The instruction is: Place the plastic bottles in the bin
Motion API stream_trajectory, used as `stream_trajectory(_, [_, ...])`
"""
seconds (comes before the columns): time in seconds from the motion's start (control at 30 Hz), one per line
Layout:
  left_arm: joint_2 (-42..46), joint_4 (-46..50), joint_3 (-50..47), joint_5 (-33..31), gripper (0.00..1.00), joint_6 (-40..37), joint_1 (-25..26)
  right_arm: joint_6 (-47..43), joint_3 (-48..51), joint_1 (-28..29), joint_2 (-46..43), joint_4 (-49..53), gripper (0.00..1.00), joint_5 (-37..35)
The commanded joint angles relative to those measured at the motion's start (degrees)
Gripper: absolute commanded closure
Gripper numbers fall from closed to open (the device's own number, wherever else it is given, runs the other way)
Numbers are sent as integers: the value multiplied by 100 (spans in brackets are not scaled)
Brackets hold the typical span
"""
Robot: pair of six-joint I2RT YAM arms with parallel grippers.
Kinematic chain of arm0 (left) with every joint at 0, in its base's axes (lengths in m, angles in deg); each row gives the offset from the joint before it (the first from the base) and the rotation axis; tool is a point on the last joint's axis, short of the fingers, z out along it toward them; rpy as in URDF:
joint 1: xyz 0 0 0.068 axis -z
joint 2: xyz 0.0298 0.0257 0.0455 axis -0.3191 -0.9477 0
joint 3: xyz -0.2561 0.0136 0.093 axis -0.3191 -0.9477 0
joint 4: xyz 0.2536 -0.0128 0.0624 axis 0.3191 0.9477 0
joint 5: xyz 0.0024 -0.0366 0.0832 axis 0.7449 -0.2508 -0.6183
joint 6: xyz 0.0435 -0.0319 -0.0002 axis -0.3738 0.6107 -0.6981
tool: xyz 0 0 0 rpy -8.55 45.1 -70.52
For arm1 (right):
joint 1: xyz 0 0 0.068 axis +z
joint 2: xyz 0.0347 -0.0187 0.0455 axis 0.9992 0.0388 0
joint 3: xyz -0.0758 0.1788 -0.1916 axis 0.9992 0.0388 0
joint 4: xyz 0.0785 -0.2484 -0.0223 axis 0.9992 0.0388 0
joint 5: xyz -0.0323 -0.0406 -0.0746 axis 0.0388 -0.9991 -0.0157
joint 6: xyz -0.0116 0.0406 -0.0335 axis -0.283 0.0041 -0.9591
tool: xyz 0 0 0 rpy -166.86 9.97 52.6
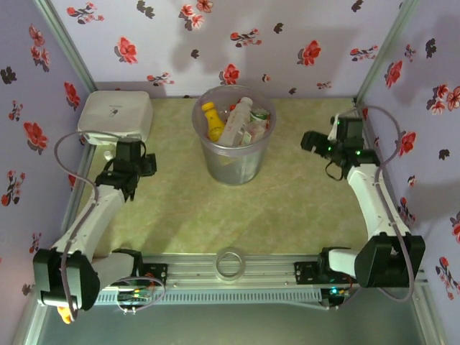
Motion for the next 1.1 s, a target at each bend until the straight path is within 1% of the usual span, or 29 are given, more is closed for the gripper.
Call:
stream_trajectory(0.0, [-169, -1292, -456, -637, 10, -333, -216, -276, 742, 19, -47, -1260, 1, -897])
stream_trajectory(0.07, [-346, -1849, -745, -629, 1, -349, -330, -330, 1171, 19, -6, -1845, 1, -1137])
stream_trajectory(0.1, [-432, -2052, -849, -633, 0, -362, -378, -370, 1341, 23, 29, -2093, 1, -1236])
stream_trajectory(0.2, [-719, -2811, -1191, -521, 0, -388, -512, -453, 1833, 19, 187, -2852, 1, -1568])
stream_trajectory(0.33, [-1107, -3794, -1549, -325, 0, -380, -698, -676, 2352, 41, 354, -3804, 1, -1817])
stream_trajectory(0.4, [-1229, -3883, -1490, -272, 0, -407, -764, -707, 2585, 58, 447, -4348, 1, -2044])
stream_trajectory(0.47, [-1323, -4241, -1565, -178, 0, -515, -832, -714, 2738, 72, 553, -4758, 1, -2218])
stream_trajectory(0.53, [-1407, -4483, -1566, 60, 0, -522, -933, -780, 2873, 94, 657, -5131, 1, -2233])
stream_trajectory(0.63, [-1587, -4909, -1563, 183, 0, -599, -994, -868, 3067, 128, 857, -5739, 1, -2248])
stream_trajectory(0.7, [-1686, -5204, -1577, 279, 0, -637, -1013, -944, 3086, 164, 840, -5872, 1, -2257])
stream_trajectory(0.73, [-1739, -5337, -1607, 349, 0, -556, -1030, -1042, 3212, 177, 897, -6277, 1, -2270])
stream_trajectory(0.77, [-1863, -5713, -1718, 450, 0, -524, -1057, -1100, 3287, 186, 944, -6545, 1, -2279])
stream_trajectory(0.8, [-1980, -5943, -1768, 469, 0, -565, -1060, -1037, 3295, 186, 980, -6580, 1, -2273])
stream_trajectory(0.83, [-1992, -5787, -1702, 495, 0, -589, -1045, -1044, 3327, 194, 1040, -6715, 1, -2236])
stream_trajectory(0.9, [-1997, -5834, -1722, 527, 0, -594, -1047, -1051, 3474, 217, 1298, -7258, 1, -2220])
stream_trajectory(1.03, [-2037, -6177, -1882, 762, 0, -681, -1045, -1162, 3768, 284, 1899, -8421, 1, -2290])
stream_trajectory(1.07, [-2065, -6393, -1982, 784, 0, -697, -1041, -1179, 3765, 304, 1867, -8372, 1, -2300])
